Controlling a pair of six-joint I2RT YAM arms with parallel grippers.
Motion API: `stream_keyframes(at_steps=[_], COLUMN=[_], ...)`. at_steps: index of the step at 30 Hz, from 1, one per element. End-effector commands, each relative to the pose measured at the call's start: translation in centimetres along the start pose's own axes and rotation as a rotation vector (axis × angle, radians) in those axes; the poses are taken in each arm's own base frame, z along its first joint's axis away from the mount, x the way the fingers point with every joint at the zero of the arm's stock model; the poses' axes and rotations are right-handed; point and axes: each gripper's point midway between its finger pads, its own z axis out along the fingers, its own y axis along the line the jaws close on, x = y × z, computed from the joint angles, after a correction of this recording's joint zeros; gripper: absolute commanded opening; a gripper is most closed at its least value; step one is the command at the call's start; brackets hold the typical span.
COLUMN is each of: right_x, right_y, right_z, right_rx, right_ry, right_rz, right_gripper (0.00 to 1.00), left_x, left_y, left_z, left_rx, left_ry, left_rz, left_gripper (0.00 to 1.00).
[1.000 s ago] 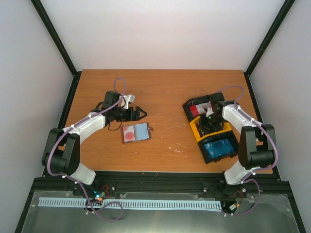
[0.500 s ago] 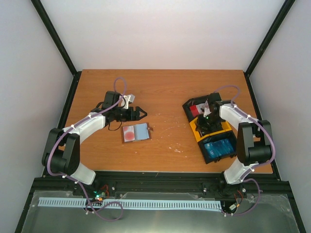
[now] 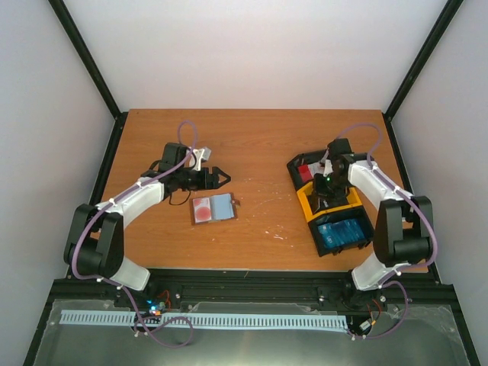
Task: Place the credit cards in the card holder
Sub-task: Pick up the credit card from the storage box.
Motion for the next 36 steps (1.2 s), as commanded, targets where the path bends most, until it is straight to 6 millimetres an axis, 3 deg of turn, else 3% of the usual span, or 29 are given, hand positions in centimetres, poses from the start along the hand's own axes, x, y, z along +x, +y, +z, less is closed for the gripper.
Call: stream_keyframes(at_steps=[1,5,10,15,20,24,27,31,36], right_x=[-1.2,-1.3,-1.9,-2.4,-1.6,-0.4,0.3,1.2,1.6], right_y=[0.1,-0.4,0.1,1.2,5.7,8.9,11.0,12.0,12.9], right_z=[-3.3,-3.8,-4.6,-7.3,-11.5,-13.2,-15.0,-15.8,-16.8], right_rx=[0.043,0.067,0.03,-0.101,-0.389,-0.606,-0.774,-0.869,-0.951], right_ry=[-0.1,-0.139,-0.194,-0.256,-0.29,-0.241,-0.255,-0.219,-0.2], right_rz=[0.002,0.029,0.011,0.01,-0.016,0.001,-0.014,-0.005,-0.003], right_gripper=[0.03,0.03,0.03,0.03,0.03,0.03,0.03,0.03,0.03], left_x=[-0.7,-1.2,-1.5,-0.9,-1.1,-0.4,-0.3,-0.5,-0.3], left_y=[-1.9,-4.1,-8.8,-13.0,-16.7,-19.0,-20.2,-21.2,-22.2], left_z=[-0.6,-0.4,0.9,3.2,6.0,8.2,8.4,7.4,6.0], left_rx=[0.047,0.109,0.247,0.421,0.502,0.526,0.56,0.625,0.696], left_ry=[-0.018,-0.022,-0.019,0.045,0.119,0.208,0.223,0.226,0.231], left_rz=[0.034,0.044,0.058,0.009,-0.037,-0.093,-0.134,-0.204,-0.238], left_gripper=[0.88,0.89,0.93,0.99,1.0,1.0,1.0,0.96,0.79])
